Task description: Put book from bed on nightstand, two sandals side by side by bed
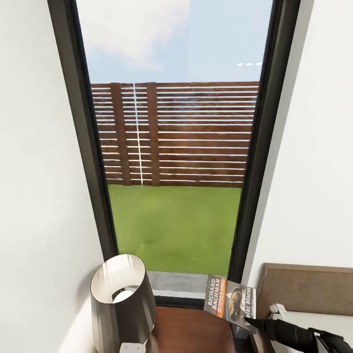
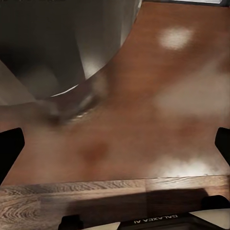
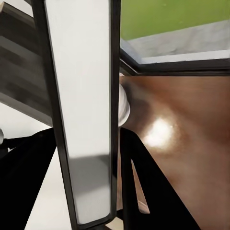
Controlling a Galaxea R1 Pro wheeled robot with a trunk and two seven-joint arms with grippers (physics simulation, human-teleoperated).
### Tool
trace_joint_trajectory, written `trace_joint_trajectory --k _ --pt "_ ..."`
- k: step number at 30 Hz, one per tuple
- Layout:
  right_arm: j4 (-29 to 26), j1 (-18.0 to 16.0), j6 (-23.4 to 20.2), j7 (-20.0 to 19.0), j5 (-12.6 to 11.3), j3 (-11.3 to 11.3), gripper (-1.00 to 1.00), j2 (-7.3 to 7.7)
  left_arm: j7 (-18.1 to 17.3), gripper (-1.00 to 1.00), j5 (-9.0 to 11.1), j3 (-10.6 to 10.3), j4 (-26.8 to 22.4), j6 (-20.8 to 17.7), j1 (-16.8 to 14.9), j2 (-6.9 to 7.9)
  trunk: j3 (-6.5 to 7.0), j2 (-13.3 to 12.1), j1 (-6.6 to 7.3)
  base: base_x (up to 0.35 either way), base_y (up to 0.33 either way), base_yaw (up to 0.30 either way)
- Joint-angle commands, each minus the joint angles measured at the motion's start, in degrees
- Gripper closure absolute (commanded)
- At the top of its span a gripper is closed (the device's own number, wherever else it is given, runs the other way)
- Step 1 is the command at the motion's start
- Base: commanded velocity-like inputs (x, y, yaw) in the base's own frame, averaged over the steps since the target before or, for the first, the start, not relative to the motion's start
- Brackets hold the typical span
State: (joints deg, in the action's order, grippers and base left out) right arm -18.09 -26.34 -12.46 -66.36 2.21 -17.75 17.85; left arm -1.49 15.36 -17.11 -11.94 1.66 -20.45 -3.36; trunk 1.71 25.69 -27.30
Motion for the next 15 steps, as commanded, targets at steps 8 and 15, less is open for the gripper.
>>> trace_joint_trajectory --k 8,15 --pt "0.0 0.0 -0.4 -0.4 0.1 -0.5 1.00 -0.15 -0.1 -1.00 0.6 -0.4 0.1 0.1 0.0 0.02 -0.02 0.0 -0.02 0.000 0.000 0.000" --pt "0.0 0.0 -0.4 -0.4 0.0 -0.6 1.00 -0.18 -0.1 -1.00 0.6 -0.4 0.1 0.2 0.0 -0.01 -0.02 0.0 -0.02 0.000 0.000 0.000"
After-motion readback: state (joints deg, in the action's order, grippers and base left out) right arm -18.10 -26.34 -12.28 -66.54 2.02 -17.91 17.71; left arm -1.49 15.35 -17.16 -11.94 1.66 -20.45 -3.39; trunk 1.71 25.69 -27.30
